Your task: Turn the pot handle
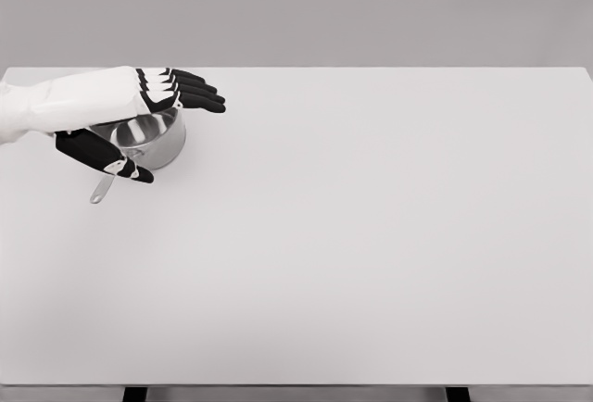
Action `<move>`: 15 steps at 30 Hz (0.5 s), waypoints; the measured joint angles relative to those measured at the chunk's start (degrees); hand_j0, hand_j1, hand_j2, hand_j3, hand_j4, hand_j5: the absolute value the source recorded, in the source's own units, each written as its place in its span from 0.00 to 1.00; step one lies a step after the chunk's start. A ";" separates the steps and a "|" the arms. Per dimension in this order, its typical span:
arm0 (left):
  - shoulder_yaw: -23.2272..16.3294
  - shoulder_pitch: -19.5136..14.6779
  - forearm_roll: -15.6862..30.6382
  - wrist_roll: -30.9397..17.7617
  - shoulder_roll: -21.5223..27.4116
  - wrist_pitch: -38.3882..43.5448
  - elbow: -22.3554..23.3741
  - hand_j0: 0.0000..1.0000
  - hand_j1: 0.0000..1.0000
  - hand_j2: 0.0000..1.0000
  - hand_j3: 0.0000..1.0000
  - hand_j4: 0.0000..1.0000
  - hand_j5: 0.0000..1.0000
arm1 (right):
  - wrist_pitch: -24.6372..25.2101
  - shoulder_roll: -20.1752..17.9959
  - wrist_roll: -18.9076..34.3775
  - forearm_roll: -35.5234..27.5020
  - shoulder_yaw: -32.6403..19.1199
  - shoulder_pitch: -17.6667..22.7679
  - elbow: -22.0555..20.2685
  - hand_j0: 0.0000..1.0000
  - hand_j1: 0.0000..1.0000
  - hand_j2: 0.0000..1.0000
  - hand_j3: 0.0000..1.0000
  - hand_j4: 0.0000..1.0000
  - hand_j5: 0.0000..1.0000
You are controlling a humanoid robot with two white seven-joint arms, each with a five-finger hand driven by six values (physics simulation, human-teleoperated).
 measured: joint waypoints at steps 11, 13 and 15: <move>0.59 2.46 -3.87 0.02 -2.05 -0.01 0.00 1.00 1.00 1.00 1.00 1.00 1.00 | 0.04 0.00 -0.07 -0.02 -0.08 0.09 0.17 1.00 1.00 1.00 1.00 1.00 1.00; 1.33 2.46 -4.37 0.25 -2.59 0.00 -0.02 1.00 1.00 1.00 1.00 1.00 1.00 | 0.04 0.00 -0.06 -0.02 -0.09 0.09 0.17 1.00 1.00 1.00 1.00 1.00 1.00; 1.89 2.55 -4.62 0.17 -2.91 0.00 -0.05 1.00 1.00 1.00 1.00 1.00 1.00 | 0.04 0.00 -0.06 -0.02 -0.09 0.09 0.17 1.00 1.00 1.00 1.00 1.00 1.00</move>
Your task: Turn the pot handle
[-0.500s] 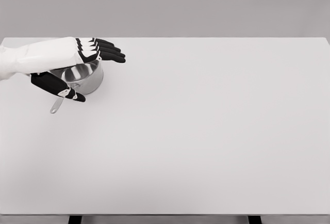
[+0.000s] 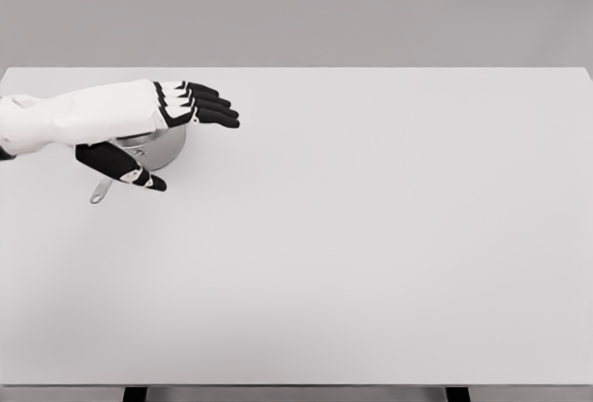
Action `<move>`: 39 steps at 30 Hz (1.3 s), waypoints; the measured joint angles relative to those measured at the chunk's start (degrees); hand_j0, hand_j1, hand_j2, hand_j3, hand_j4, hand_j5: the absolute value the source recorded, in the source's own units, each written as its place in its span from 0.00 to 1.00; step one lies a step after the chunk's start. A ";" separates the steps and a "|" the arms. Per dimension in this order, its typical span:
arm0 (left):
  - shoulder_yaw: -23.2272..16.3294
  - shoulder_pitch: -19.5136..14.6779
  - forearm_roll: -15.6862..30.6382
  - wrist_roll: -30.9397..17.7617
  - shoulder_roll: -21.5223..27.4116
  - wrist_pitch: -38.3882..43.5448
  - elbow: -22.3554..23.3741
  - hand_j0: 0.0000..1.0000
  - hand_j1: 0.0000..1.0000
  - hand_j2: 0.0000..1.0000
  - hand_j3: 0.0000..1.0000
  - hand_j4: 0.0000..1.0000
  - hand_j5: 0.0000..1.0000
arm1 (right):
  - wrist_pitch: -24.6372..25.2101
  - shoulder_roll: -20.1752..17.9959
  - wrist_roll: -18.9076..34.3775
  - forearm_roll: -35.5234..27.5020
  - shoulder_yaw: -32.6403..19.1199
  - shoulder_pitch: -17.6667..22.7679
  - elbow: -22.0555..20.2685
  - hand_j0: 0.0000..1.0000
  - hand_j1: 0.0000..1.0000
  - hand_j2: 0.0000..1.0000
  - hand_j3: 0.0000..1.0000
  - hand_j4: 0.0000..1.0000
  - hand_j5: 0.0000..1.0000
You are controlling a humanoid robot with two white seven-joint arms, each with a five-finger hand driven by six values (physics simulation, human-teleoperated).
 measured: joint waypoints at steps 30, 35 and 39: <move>4.35 18.37 -17.63 26.85 -2.50 23.51 0.06 1.00 1.00 1.00 1.00 1.00 1.00 | 0.00 0.00 -0.02 0.00 0.00 0.00 0.00 1.00 1.00 1.00 1.00 1.00 1.00; 4.37 18.81 -18.97 26.97 -2.67 26.33 0.06 1.00 1.00 1.00 1.00 1.00 1.00 | 0.00 0.00 0.00 0.00 0.00 0.00 0.00 1.00 1.00 1.00 1.00 1.00 1.00; 4.36 19.51 -19.93 26.93 -2.72 29.28 0.07 1.00 1.00 1.00 1.00 1.00 1.00 | 0.00 0.00 -0.02 0.00 0.00 0.00 0.00 1.00 1.00 1.00 1.00 1.00 1.00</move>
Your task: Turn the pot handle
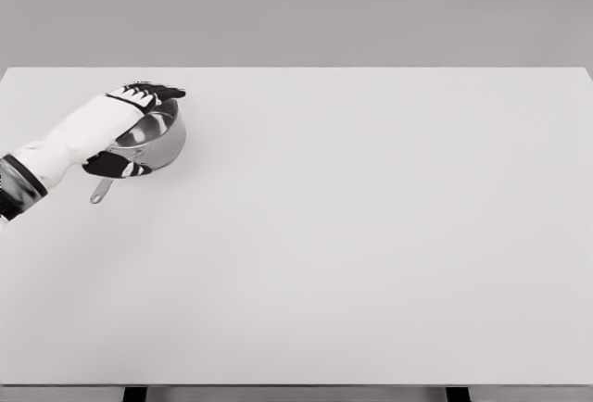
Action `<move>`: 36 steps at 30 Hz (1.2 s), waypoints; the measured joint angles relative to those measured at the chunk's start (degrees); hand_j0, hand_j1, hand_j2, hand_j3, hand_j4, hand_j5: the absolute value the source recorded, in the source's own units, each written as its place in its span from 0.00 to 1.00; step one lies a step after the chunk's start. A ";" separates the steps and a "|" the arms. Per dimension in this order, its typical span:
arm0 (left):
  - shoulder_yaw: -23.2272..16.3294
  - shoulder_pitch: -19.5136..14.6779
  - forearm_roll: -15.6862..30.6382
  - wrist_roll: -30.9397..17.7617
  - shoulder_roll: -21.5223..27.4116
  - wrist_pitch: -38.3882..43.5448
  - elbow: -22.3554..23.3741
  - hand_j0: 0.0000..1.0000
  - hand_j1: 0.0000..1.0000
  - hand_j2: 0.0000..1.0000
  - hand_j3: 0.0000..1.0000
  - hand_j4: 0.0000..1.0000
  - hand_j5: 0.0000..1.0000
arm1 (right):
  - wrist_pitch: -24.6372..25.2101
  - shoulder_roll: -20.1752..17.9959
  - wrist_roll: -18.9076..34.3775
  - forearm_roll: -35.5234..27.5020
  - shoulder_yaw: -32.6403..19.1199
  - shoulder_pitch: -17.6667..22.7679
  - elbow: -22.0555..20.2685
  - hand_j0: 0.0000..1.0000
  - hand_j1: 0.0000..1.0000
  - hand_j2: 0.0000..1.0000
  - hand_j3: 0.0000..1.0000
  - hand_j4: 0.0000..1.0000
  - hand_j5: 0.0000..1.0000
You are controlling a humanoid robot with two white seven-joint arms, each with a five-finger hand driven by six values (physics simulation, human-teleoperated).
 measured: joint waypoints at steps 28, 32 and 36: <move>-0.26 1.76 -11.04 -0.04 -2.58 7.09 0.00 1.00 1.00 1.00 1.00 1.00 1.00 | 0.00 0.00 0.01 0.00 0.00 0.00 0.00 1.00 1.00 1.00 1.00 1.00 1.00; -0.22 1.85 -11.07 -0.05 -2.39 6.95 0.00 1.00 1.00 1.00 1.00 1.00 1.00 | 0.00 0.00 0.02 0.00 0.00 0.00 0.00 1.00 1.00 1.00 1.00 1.00 1.00; -0.27 2.55 -11.55 -0.32 -2.31 6.86 0.00 1.00 1.00 1.00 1.00 1.00 1.00 | 0.00 0.00 0.01 0.00 0.00 0.00 0.00 1.00 1.00 1.00 1.00 1.00 1.00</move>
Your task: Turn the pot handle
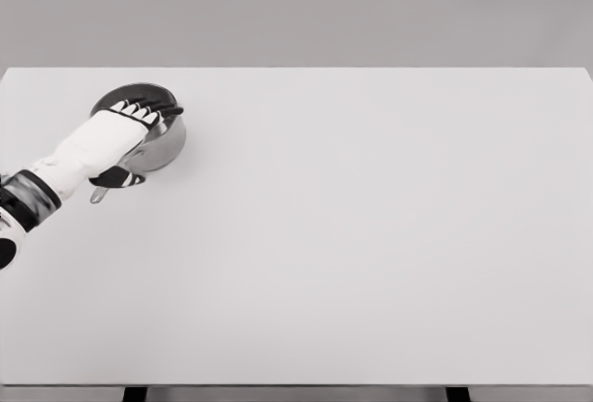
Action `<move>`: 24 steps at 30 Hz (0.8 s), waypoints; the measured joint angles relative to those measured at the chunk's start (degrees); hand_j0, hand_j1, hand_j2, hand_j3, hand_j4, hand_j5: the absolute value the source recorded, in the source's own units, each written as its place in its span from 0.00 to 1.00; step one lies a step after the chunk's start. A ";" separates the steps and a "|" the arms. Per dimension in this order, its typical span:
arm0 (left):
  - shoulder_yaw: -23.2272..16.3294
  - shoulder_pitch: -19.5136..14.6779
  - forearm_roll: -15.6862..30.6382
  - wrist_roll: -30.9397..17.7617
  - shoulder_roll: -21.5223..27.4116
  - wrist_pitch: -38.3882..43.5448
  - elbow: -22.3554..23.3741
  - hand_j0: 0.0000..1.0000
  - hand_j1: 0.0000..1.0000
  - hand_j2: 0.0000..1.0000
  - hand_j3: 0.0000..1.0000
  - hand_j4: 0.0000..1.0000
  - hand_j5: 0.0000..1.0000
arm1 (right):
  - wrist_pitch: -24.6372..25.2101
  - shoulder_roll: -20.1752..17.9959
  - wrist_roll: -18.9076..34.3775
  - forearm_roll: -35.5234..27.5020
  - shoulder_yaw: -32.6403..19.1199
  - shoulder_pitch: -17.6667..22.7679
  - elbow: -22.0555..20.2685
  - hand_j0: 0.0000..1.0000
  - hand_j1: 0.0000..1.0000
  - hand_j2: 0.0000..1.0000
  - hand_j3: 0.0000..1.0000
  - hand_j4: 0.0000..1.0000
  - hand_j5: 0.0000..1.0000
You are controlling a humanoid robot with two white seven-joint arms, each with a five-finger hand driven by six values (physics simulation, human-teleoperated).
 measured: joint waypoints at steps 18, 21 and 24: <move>0.13 0.26 -7.69 -0.02 1.67 -1.05 0.00 1.00 1.00 1.00 1.00 1.00 1.00 | 0.00 0.00 0.00 0.00 0.00 0.00 0.00 1.00 1.00 1.00 1.00 1.00 1.00; 0.16 0.70 -7.82 0.01 1.94 -1.17 0.00 1.00 1.00 1.00 1.00 1.00 1.00 | 0.00 0.00 -0.01 0.00 0.00 0.00 0.00 1.00 1.00 1.00 1.00 1.00 1.00; 0.38 1.32 -7.87 0.02 2.18 -1.44 0.00 1.00 1.00 1.00 1.00 1.00 1.00 | 0.00 0.00 0.00 0.00 0.00 0.00 0.00 1.00 1.00 1.00 1.00 1.00 1.00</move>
